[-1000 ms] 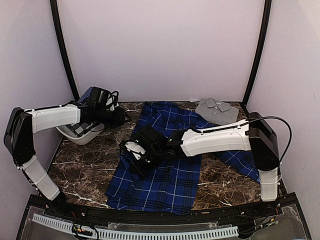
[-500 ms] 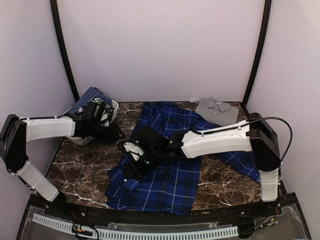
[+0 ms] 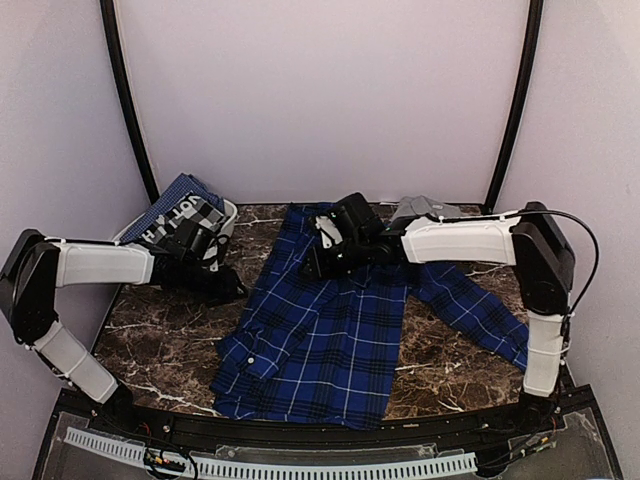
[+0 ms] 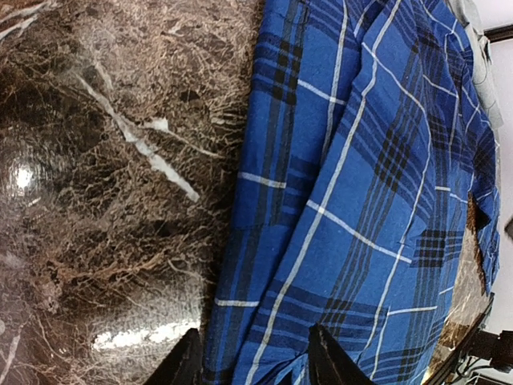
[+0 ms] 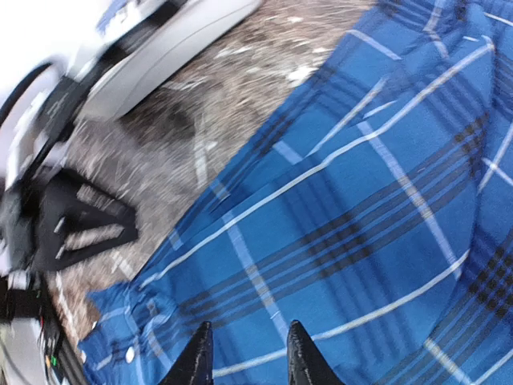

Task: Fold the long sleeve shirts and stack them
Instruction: Move the 1/3-folded shirt to the center of the board.

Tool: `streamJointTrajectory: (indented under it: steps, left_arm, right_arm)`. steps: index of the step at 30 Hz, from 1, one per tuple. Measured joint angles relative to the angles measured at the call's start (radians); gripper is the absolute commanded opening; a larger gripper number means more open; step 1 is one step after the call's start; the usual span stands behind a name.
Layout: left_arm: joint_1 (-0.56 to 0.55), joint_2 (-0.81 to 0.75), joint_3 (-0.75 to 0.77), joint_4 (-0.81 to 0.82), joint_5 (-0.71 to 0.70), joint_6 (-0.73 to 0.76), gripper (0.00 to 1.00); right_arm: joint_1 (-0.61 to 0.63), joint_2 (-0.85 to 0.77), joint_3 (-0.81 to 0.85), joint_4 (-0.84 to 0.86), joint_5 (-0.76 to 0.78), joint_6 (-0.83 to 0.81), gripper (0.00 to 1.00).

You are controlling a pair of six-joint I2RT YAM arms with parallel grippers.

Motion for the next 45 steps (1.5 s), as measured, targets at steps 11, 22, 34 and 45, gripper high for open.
streamJointTrajectory:
  steps: [11, 22, 34, 45]
  left_arm:
    - [-0.061, 0.017, -0.035, -0.081, -0.034, 0.014, 0.46]
    - [-0.168, 0.005, -0.092, -0.108, -0.056, -0.027, 0.4]
    - [-0.304, -0.162, -0.229, -0.136, -0.067, -0.196, 0.4]
    - [-0.368, -0.296, -0.23, -0.294, -0.136, -0.277, 0.44]
  right_arm:
    - [-0.061, 0.263, 0.215, -0.058, 0.084, -0.013, 0.22]
    - [-0.076, 0.462, 0.458, -0.165, 0.168, -0.089, 0.22]
    - [-0.045, 0.603, 0.69, -0.198, 0.089, -0.132, 0.27]
    - [0.002, 0.628, 0.749, -0.231, 0.008, -0.186, 0.43]
